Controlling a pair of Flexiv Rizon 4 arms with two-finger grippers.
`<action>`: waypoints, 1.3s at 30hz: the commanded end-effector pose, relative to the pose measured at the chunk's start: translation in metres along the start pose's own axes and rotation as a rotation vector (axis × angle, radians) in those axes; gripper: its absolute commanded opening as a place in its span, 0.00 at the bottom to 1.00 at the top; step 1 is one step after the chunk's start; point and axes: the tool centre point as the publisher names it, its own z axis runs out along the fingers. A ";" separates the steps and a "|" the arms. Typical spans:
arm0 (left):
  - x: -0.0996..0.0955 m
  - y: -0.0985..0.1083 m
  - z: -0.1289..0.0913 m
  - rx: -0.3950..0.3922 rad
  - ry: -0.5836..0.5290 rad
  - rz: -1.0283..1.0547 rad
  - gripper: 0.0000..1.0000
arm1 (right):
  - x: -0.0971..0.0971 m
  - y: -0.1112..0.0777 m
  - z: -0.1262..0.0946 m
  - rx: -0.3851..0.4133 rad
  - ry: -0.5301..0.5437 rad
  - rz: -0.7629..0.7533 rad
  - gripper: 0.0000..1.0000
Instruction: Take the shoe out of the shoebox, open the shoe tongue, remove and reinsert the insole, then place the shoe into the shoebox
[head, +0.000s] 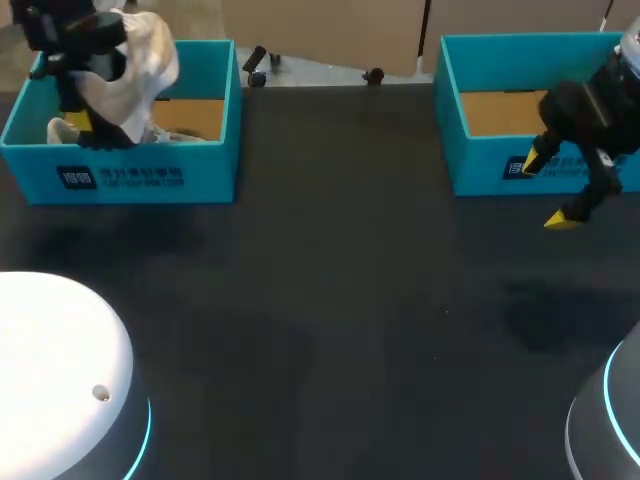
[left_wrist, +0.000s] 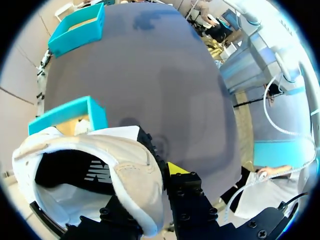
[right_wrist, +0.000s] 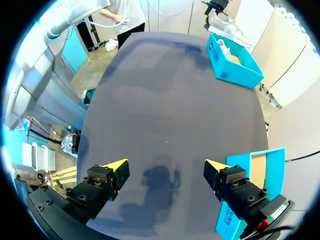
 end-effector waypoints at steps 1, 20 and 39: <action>-0.001 0.023 -0.005 0.009 -0.008 -0.003 0.00 | -0.001 0.000 0.001 0.001 0.001 0.000 1.00; -0.028 0.106 -0.018 0.017 -0.069 -0.070 0.00 | -0.001 0.000 0.001 0.001 0.001 0.000 1.00; -0.095 0.175 -0.018 -0.024 -0.078 -0.092 0.00 | -0.001 0.000 0.001 0.001 0.001 0.000 1.00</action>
